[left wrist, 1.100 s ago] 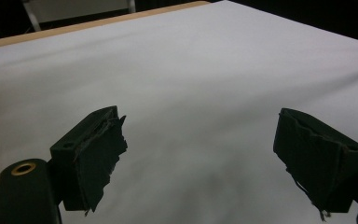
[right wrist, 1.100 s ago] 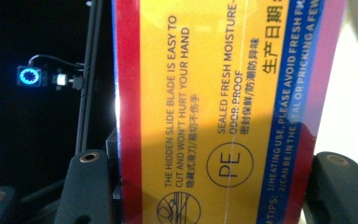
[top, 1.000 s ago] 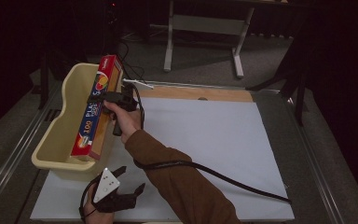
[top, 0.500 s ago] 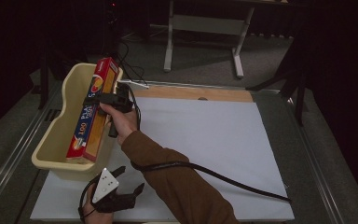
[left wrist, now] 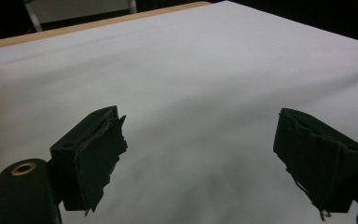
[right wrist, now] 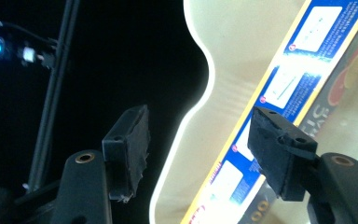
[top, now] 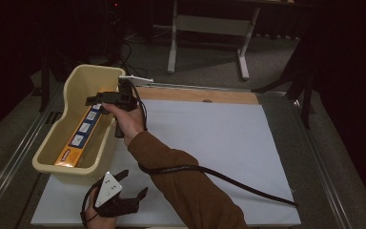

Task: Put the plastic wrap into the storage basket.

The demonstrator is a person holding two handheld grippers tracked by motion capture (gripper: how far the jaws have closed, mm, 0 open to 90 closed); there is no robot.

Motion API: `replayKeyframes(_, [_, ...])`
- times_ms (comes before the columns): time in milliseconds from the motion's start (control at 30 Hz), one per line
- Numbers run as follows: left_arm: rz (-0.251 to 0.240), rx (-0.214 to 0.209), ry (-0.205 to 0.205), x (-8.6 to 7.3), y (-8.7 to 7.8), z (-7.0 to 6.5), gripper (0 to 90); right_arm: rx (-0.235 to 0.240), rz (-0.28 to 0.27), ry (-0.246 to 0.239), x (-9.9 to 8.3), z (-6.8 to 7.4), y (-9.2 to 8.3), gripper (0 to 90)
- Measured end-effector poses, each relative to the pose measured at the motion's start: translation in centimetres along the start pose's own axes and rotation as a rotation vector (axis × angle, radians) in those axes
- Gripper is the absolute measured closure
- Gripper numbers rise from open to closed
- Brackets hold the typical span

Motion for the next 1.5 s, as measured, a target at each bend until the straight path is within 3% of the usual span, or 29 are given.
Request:
replayKeyframes(200, [0.001, 0.002, 0.002, 0.0, 0.0, 0.0, 15.5, -0.039, 0.037, -0.068, -0.6, -0.1, -0.5, 40.1])
replayKeyframes(367, [0.000, 0.004, 0.007, 0.1, -0.1, 0.0, 15.5, -0.118, 0.049, -0.206, -1.2, -0.1, -1.3, 42.2])
replayKeyframes(500, [0.001, 0.005, 0.009, 0.1, -0.1, 0.0, 15.5, -0.148, 0.060, -0.307, -1.9, 0.1, -2.3, 42.5])
replayKeyframes(767, [0.007, 0.008, 0.020, 0.1, 0.0, -0.1, 15.5, -0.239, 0.012, -0.493, -3.0, -0.9, -6.2, 42.9])
replayKeyframes(933, [0.011, 0.009, 0.023, 0.1, 0.1, -0.2, 15.5, -0.246, 0.006, -0.538, -3.8, -1.7, -8.6, 41.6])
replayKeyframes(1000, [0.012, 0.009, 0.025, 0.1, 0.1, -0.2, 15.5, -0.282, -0.019, -0.611, -4.5, -2.4, -10.4, 40.8])
replayKeyframes(1233, [0.017, 0.008, 0.026, 0.1, 0.1, -0.2, 15.5, -0.355, -0.030, -0.786, -6.4, -4.6, -13.6, 34.8])
replayKeyframes(1500, [0.016, 0.015, 0.024, 0.1, 0.1, -0.1, 15.5, -0.447, -0.036, -0.922, -8.1, -8.0, -16.8, 31.7])
Point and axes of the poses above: each handheld gripper's, and its own axes: y roughly forward along the jaws, x roughly out of its top, z roughly to its left, the point moved 3 cm from there along y, roughly forward along the jaws, and after that the axes turned 8 degrees about y, right-handed, at the moved point
